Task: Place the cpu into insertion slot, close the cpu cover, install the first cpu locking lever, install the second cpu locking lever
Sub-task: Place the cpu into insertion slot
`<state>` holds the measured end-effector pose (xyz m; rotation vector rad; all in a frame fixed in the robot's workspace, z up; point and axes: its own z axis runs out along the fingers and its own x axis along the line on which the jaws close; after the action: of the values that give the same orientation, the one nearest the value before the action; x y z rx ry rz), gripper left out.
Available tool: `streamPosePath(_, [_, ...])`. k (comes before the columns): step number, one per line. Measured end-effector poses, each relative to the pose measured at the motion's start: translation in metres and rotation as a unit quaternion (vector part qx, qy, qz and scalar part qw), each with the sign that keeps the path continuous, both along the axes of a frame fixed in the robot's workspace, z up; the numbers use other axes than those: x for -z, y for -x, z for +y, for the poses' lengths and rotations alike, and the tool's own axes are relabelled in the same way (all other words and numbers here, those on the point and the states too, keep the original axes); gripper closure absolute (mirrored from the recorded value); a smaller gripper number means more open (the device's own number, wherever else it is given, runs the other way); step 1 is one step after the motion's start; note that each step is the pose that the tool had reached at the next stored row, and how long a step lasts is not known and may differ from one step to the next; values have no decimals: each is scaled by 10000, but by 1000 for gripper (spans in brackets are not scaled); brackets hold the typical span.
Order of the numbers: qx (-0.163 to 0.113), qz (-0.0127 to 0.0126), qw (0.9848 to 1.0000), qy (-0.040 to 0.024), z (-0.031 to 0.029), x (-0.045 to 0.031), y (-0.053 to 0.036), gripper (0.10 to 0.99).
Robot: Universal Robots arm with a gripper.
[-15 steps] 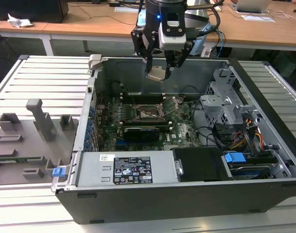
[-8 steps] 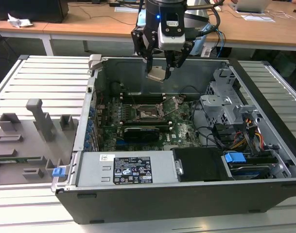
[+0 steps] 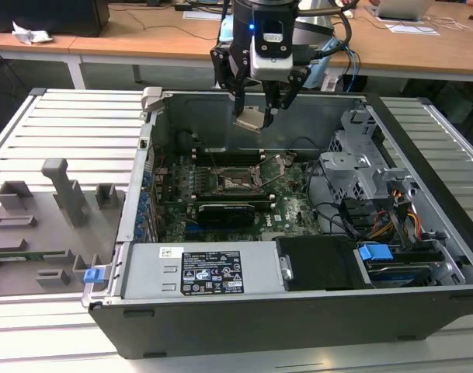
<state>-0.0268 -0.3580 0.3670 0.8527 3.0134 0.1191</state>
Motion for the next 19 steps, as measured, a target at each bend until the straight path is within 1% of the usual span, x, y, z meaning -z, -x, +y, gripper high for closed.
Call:
streamPosePath(3, [106, 0, 9999, 6, 0, 1, 0, 561])
streamPosePath(12, [299, 0, 9996, 17, 0, 2, 0, 561])
streamPosePath(19, [475, 0, 9989, 24, 0, 4, 0, 561])
